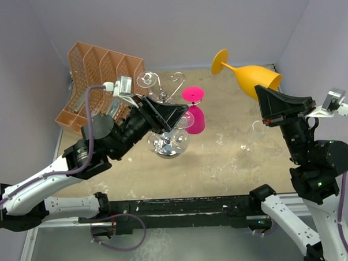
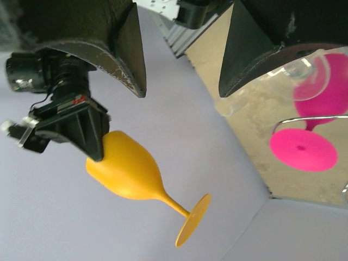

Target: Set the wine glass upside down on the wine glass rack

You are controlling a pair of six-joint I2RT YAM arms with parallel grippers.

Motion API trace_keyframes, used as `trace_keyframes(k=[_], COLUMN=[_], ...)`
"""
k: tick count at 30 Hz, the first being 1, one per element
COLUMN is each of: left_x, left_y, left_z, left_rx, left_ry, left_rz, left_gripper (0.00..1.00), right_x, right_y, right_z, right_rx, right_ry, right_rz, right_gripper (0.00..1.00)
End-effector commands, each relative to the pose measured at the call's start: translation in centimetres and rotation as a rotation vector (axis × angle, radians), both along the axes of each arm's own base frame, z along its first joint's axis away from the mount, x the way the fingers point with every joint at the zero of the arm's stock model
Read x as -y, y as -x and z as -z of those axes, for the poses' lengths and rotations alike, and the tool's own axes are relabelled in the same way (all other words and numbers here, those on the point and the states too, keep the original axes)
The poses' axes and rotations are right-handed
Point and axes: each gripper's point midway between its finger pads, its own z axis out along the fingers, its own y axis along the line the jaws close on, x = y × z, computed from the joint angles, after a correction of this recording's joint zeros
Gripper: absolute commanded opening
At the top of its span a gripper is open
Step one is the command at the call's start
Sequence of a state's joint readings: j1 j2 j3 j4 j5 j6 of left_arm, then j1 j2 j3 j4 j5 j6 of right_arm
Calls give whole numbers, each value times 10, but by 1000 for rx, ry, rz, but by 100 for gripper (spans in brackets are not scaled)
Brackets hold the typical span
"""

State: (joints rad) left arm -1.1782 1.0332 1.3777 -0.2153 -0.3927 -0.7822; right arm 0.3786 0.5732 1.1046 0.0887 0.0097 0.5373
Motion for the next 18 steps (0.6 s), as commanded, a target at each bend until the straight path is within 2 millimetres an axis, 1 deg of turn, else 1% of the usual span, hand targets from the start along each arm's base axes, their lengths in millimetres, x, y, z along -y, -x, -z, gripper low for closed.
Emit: trace_keyframes(k=[1,4,5,7,9,11,13,16,18], left_x=[11,18,20,22,28,37,43,46,45], left_y=[-1,-8,-11,-21,-25,-31,-40,-51,-54], left_z=[-50,-65,-71,-78,-84,-84,-80,-77,-79], left_rx=[7,-6,0,-8,-4,-10,-35,-49,-44], left_ry=[285,398,428,455,483,507,518,543,579], left_rz=[33,18,12,-31,-40,-47,-79,-126,-144], left_gripper=[53,53,53,53,53,53,53,53,53], right_x=[-12,-19,-22,-27,-32,-36,-38,-42,-45], right_y=[43,54,54,53,54,52,53,55,55], right_z=[-45,-53,-53,-52,-52,-50,-49,-48,-46], right_rx=[233,287,296,298,312,314,320,331,326], right_ry=[-97,-117,-120,-131,-135,-138,-143,-148,-144], right_rz=[-167,-236,-256,-292,-323,-347,-368,-401,-414], right_gripper=[0,0,0,0,0,0,0,0,0])
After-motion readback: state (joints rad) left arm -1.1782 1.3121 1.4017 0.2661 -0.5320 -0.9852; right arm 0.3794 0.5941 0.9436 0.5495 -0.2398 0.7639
